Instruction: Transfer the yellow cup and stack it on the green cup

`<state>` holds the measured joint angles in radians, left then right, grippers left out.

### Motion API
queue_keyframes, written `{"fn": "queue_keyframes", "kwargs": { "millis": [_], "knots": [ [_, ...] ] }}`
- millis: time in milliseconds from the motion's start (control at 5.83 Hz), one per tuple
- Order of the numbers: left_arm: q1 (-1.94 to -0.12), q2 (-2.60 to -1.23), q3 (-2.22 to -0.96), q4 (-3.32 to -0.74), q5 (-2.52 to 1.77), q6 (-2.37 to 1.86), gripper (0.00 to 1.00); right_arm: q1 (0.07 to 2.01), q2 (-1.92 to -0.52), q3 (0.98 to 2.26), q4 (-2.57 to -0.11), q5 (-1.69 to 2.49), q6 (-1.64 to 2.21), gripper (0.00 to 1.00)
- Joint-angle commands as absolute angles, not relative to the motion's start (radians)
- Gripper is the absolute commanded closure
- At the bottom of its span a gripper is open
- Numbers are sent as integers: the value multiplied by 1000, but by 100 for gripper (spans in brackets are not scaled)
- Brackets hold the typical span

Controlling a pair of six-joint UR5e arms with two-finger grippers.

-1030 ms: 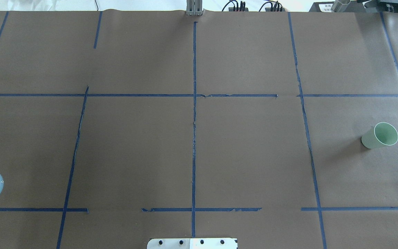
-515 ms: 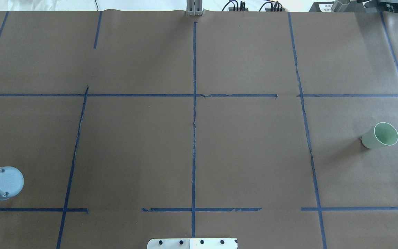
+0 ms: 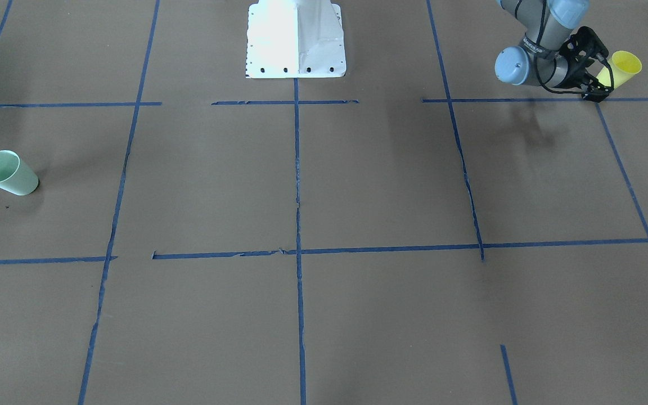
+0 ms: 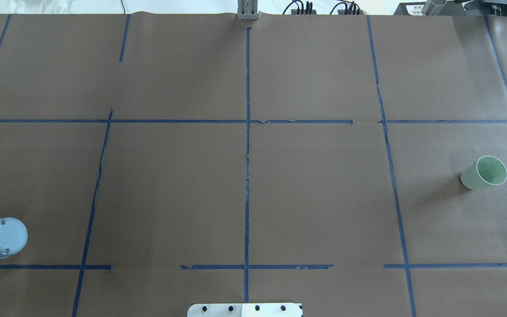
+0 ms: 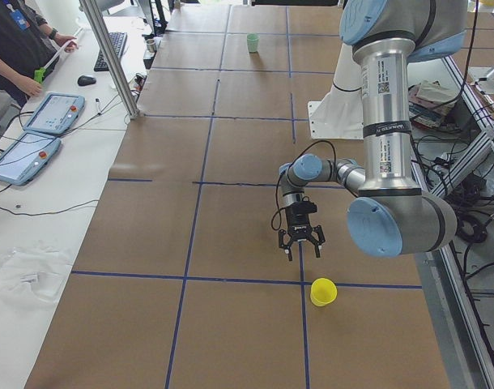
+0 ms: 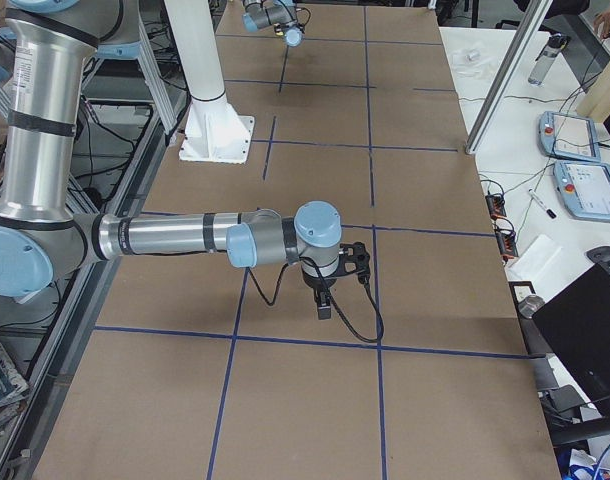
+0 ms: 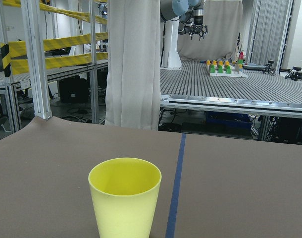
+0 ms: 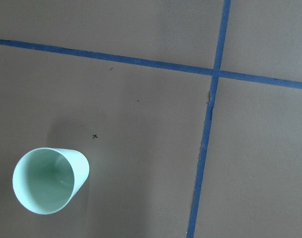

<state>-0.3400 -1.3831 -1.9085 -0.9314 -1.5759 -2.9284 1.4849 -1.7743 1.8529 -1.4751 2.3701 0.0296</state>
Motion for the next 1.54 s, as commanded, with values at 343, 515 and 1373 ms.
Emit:
{"fn": "queue_keyframes", "kwargs": {
  "millis": [343,515,1373],
  "knots": [
    [-218,-1306,-1767,-1112,-1629,-2974,0,1485,-1773,1867,-1474,2372,31,0],
    [-209,-1299,-1764,-1112,-1637,-2990,0,1485,-1772,1867,-1474,2372,32,0],
    [-176,-1278,-1764,-1101,-1663,-2978,0,1485,-1773,1864,-1474,2370,31,0]
  ]
}}
